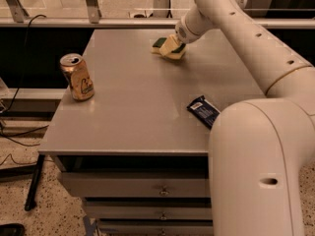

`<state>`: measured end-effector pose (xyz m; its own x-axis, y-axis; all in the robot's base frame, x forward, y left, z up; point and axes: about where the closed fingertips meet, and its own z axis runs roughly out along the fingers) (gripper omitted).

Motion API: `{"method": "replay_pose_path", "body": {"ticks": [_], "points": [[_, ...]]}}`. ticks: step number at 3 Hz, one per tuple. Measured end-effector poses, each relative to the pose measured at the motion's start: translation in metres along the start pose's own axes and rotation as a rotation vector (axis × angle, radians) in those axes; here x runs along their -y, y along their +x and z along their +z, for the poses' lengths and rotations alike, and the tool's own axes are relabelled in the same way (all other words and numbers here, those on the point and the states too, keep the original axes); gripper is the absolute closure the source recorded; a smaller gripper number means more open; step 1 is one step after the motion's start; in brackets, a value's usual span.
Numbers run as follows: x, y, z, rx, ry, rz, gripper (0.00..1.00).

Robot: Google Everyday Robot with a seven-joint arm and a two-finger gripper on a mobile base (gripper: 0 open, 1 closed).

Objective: Move sponge near rxbar blueberry

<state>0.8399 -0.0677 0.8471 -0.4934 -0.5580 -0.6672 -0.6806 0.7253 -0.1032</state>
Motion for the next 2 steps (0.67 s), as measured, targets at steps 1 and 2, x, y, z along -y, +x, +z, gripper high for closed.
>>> {"method": "replay_pose_path", "body": {"ticks": [1,2], "points": [[0.003,0.008,-0.003,-0.044,0.003,0.008,0.62],[-0.003,0.017,-0.015,-0.077,-0.037,-0.015,0.85]]}}
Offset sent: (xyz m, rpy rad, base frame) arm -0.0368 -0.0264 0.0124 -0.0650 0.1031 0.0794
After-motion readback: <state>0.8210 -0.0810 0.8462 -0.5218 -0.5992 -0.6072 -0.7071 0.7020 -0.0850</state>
